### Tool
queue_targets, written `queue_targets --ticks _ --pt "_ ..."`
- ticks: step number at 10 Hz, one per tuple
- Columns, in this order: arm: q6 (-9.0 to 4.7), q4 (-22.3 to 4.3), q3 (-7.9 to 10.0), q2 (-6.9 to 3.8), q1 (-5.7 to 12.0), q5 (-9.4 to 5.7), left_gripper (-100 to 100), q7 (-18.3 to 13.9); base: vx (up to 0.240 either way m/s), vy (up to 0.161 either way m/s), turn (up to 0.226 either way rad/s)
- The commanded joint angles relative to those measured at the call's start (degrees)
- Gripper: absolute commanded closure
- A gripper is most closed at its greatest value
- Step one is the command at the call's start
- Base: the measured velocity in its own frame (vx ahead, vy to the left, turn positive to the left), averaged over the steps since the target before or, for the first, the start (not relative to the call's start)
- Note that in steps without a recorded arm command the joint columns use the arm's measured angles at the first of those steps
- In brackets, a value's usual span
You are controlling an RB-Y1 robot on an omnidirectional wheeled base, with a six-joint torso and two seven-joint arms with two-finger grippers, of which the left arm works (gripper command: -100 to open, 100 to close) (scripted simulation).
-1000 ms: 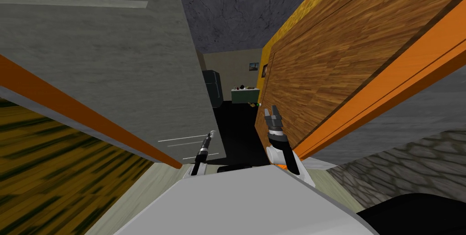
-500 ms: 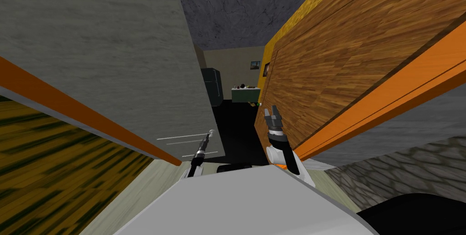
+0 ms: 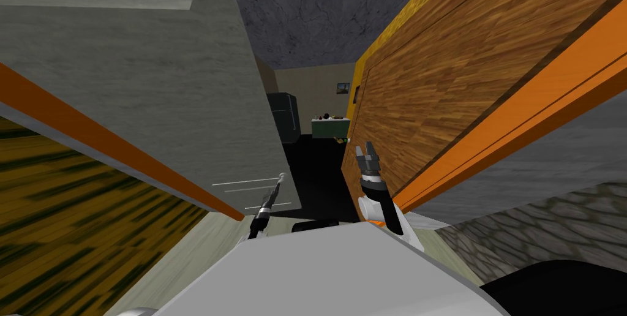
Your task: Push the door open
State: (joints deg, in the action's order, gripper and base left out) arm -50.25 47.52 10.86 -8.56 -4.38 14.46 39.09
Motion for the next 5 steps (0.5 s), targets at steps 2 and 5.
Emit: queue_targets --ticks 2,5 --pt "-0.5 1.08 0.62 -0.81 -1.48 1.4 -100 4.12 -0.028 -0.054 0.017" --pt "-1.69 1.44 1.52 -1.81 -3.06 3.07 -100 8.81 -0.031 -0.055 0.023"
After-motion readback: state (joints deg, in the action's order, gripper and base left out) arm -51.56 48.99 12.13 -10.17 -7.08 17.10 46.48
